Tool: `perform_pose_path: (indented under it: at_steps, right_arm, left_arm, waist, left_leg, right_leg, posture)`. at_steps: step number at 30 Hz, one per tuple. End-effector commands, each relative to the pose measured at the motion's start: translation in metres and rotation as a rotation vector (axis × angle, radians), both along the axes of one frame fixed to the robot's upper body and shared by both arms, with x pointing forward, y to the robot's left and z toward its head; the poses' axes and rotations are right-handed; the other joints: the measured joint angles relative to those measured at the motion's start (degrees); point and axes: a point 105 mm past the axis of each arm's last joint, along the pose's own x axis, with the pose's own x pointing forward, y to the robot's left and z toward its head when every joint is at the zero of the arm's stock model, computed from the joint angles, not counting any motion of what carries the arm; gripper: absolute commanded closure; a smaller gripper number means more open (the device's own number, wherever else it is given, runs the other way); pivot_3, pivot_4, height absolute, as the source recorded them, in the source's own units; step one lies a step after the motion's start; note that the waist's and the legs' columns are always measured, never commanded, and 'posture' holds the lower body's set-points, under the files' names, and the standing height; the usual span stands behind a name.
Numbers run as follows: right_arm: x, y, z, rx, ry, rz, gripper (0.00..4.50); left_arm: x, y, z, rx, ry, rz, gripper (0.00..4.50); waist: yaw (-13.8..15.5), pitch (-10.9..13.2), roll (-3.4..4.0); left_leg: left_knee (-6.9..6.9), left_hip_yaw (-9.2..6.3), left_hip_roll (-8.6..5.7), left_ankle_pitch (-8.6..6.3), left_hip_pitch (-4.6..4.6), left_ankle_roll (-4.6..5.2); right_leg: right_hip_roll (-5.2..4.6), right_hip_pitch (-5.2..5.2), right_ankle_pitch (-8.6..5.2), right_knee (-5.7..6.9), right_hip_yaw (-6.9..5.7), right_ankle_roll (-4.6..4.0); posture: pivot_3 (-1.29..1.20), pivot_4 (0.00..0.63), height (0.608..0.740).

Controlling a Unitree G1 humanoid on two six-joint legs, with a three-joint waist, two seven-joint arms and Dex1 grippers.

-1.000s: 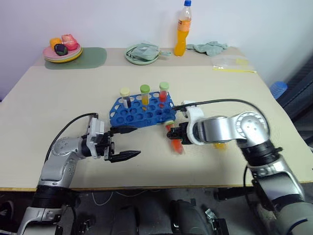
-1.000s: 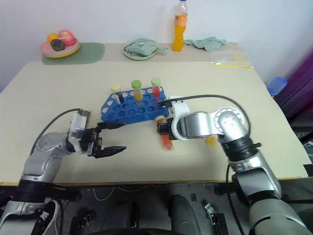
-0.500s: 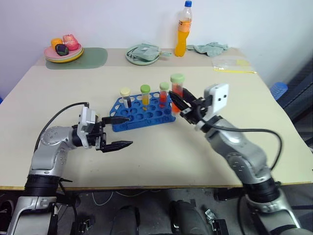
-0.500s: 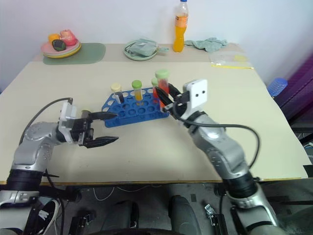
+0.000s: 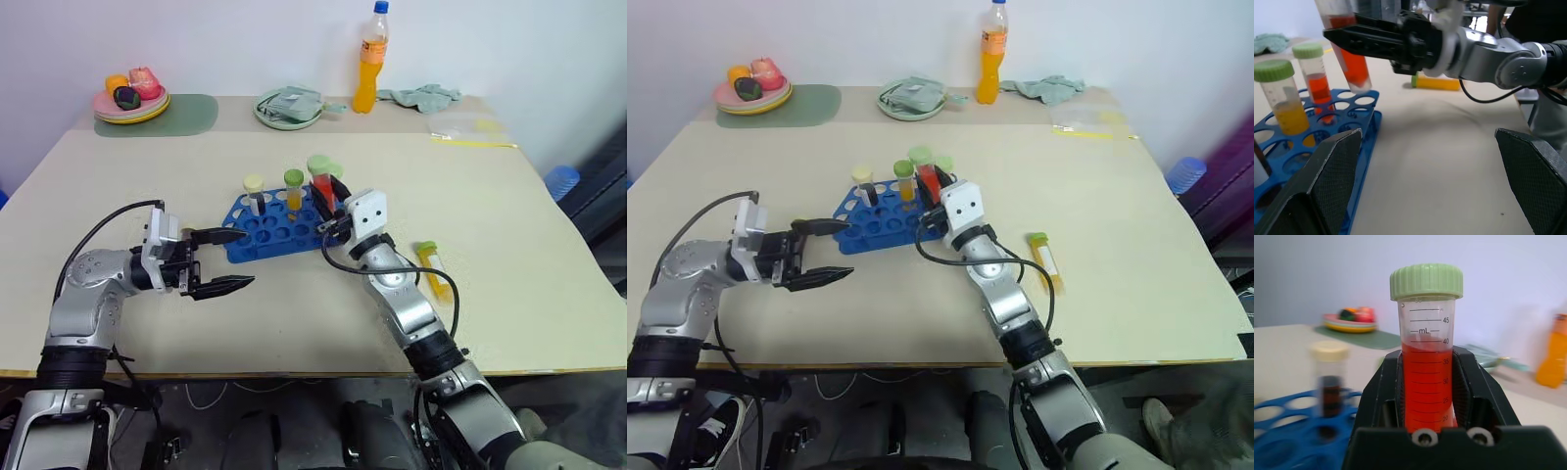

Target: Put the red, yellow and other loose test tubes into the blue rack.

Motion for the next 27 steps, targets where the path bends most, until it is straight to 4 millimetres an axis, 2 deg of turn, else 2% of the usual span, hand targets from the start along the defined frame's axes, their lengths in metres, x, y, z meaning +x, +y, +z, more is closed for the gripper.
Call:
perform_pose_path:
  at_steps: [1,8,14,27]
  right_arm:
    - [0.003,-0.007,0.009,0.029,-0.05,-0.038,3.71]
    - [0.002,-0.013,-0.002,0.052,-0.015,-0.023,3.71]
    - [-0.002,-0.005,-0.014,0.045,0.017,0.001,3.71]
    - [0.006,-0.011,-0.031,0.044,0.067,-0.049,3.71]
  left_arm:
    - [-0.002,0.004,0.011,0.007,-0.056,0.027,0.0]
    - [-0.005,0.003,0.008,0.008,-0.041,0.024,0.0]
    - [-0.003,0.005,0.008,0.006,-0.043,0.027,0.0]
    - [-0.006,0.008,0.012,0.023,-0.055,0.033,0.0]
  waist:
    - [0.1,0.0,0.0]
    - [0.0,0.0,0.01]
    - [-0.1,0.0,0.01]
    - [0.0,0.0,0.0]
  left_leg:
    - [0.0,0.0,0.0,0.0,0.0,0.0]
    - [0.0,0.0,0.0,0.01,0.04,-0.03]
    - [0.0,0.01,0.0,0.02,0.05,-0.03]
    - [0.0,0.02,0.0,0.03,0.09,-0.06]
  right_leg:
    - [0.0,0.0,0.0,0.01,0.0,0.0]
    - [0.0,0.0,0.01,0.08,0.01,0.01]
    - [0.0,0.0,0.01,0.09,0.01,0.01]
    - [0.0,0.02,0.01,0.14,0.03,0.01]
  posture:
    - [0.0,0.15,0.74]
    - [0.0,0.15,0.74]
    - [0.0,0.15,0.74]
    - [0.0,0.15,0.74]
